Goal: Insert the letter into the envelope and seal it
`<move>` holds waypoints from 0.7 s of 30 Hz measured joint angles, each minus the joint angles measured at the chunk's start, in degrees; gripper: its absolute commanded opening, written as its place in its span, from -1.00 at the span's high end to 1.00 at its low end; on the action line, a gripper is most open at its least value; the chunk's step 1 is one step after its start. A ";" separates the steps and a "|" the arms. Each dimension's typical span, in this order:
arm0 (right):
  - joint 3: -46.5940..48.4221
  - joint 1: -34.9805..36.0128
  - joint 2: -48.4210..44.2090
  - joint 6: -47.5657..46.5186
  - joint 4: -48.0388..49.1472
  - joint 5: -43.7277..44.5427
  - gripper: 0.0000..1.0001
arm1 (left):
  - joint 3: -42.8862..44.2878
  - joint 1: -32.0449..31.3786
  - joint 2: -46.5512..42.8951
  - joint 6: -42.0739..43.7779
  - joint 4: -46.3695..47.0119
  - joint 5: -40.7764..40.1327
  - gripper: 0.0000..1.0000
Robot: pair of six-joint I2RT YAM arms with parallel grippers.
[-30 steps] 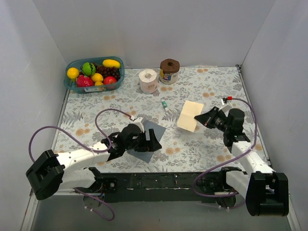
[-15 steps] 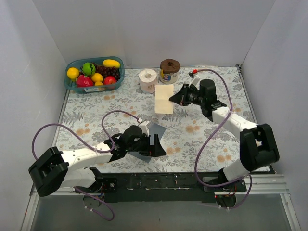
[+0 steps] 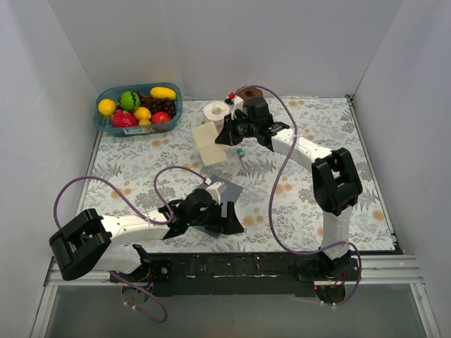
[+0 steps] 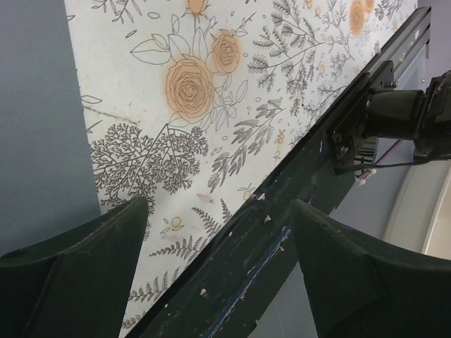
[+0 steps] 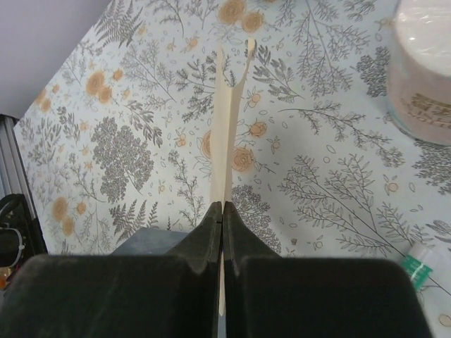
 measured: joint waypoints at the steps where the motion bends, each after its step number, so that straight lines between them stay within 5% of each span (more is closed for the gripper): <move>1: 1.33 0.59 1.42 -0.61 -0.90 0.00 0.97 | -0.20 -0.02 0.17 -0.09 0.20 -0.24 -0.61; 10: 8.00 4.50 8.87 -4.63 -7.87 0.02 0.97 | -2.12 -0.04 0.83 -0.94 1.18 -1.86 -0.61; 21: 2.49 4.79 7.13 -8.81 -12.11 1.16 0.97 | -5.16 -0.09 -0.68 -3.93 2.58 -3.21 -0.61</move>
